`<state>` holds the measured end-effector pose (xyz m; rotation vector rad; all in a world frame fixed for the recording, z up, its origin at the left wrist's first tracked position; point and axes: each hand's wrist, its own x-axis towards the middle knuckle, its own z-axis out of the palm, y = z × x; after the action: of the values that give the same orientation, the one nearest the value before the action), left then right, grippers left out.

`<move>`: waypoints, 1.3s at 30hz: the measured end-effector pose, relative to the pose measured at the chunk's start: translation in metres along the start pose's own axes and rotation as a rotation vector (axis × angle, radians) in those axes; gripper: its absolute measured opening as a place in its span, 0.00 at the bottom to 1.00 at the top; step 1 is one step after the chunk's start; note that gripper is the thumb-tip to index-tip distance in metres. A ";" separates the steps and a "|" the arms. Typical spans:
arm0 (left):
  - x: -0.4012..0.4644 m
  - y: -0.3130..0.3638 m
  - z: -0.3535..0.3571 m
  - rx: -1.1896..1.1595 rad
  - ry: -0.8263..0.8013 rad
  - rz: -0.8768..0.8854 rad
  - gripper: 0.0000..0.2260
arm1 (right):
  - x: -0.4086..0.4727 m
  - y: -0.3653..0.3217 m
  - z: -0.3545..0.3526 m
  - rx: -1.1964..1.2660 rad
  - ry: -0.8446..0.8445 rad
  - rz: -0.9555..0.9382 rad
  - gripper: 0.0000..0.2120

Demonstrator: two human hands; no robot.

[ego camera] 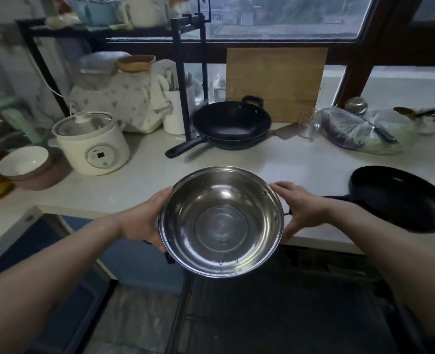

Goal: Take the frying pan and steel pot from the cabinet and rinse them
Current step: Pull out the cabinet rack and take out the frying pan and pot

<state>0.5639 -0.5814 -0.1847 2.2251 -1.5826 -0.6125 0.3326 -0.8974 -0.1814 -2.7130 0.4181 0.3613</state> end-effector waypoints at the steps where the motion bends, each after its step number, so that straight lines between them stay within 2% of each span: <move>1: 0.011 -0.006 -0.003 0.012 0.008 -0.002 0.61 | 0.013 0.005 -0.005 0.000 -0.005 -0.003 0.66; 5: 0.055 -0.024 -0.013 0.013 0.016 -0.017 0.62 | 0.057 0.028 -0.020 0.001 -0.003 -0.017 0.65; 13: 0.121 -0.039 -0.015 -0.027 0.012 -0.078 0.49 | 0.111 0.079 -0.032 0.013 -0.074 0.004 0.67; 17: 0.142 -0.049 -0.016 -0.045 -0.013 -0.114 0.52 | 0.123 0.093 -0.039 0.046 -0.062 -0.010 0.64; 19: 0.150 -0.047 -0.018 -0.055 -0.034 -0.128 0.50 | 0.126 0.099 -0.042 0.047 -0.066 -0.007 0.64; 25: 0.164 -0.038 -0.019 -0.015 -0.013 -0.148 0.51 | 0.126 0.114 -0.046 0.036 -0.078 0.032 0.67; 29: 0.162 -0.036 -0.015 -0.016 0.059 -0.194 0.54 | 0.110 0.112 -0.043 -0.011 0.020 0.040 0.67; 34: 0.132 -0.022 -0.004 -0.013 0.153 -0.248 0.55 | 0.048 0.098 -0.034 -0.026 0.222 -0.030 0.61; 37: 0.098 -0.003 0.006 -0.016 0.203 -0.189 0.48 | -0.001 0.092 -0.020 -0.002 0.270 0.004 0.59; 39: 0.070 0.010 0.020 -0.028 0.216 -0.161 0.48 | -0.037 0.085 -0.007 0.001 0.292 0.057 0.58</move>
<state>0.5660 -0.6517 -0.2068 2.3250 -1.2923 -0.4159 0.2718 -0.9668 -0.1914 -2.7637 0.5751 -0.0238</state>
